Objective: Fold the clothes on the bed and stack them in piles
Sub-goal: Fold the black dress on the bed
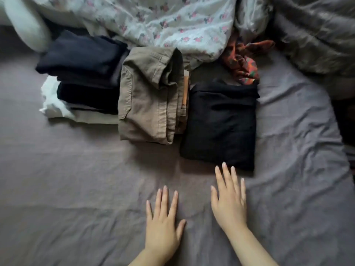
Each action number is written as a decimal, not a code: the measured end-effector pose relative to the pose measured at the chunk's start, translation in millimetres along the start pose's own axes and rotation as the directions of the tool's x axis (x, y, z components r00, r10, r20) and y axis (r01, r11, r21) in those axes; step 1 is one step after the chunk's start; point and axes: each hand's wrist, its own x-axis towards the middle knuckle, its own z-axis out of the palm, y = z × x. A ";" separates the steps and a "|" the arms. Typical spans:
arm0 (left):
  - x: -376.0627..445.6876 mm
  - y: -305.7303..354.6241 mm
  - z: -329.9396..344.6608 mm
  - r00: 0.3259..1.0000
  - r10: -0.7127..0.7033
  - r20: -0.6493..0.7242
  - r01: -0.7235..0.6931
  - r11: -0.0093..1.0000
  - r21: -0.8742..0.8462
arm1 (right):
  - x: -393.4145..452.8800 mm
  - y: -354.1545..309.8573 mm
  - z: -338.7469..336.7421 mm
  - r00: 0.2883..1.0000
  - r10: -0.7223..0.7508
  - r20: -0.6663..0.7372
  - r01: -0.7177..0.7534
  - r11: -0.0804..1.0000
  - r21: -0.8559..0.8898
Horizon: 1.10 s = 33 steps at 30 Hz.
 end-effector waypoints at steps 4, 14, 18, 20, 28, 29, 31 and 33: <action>-52.4 -53.0 5.0 0.995 -0.058 0.087 0.056 0.998 0.030 | -52.5 -36.6 16.1 0.967 -0.090 0.237 0.109 0.992 -0.065; -84.1 -203.2 -57.5 0.921 -0.142 0.362 0.143 0.989 0.026 | -126.9 -284.1 49.1 0.739 -0.226 0.634 0.164 0.974 0.156; -136.4 -321.6 -79.4 0.879 -0.245 0.409 0.245 0.968 0.054 | -155.5 -392.7 66.5 0.651 -0.264 0.712 0.162 0.964 0.210; -162.0 -389.5 -91.5 0.847 -0.340 0.409 0.333 0.939 0.090 | -159.7 -448.8 70.7 0.598 -0.315 0.737 0.166 0.948 0.270; -185.9 -614.2 -165.0 0.858 -0.514 0.018 0.514 0.858 0.003 | -100.3 -658.7 71.2 0.736 -0.421 0.529 0.347 0.907 0.239; -177.6 -631.3 -171.1 0.863 -0.505 0.003 0.505 0.863 -0.003 | -87.1 -679.2 66.5 0.732 -0.472 0.491 0.441 0.878 0.188; -159.8 -656.2 -174.6 0.865 -0.499 0.045 0.501 0.865 -0.035 | -62.5 -714.0 61.9 0.656 -0.589 0.471 0.626 0.774 0.096; -146.6 -665.1 -167.3 0.854 -0.503 0.132 0.518 0.845 -0.134 | -41.8 -738.7 64.8 0.561 -0.588 0.582 0.717 0.697 0.014</action>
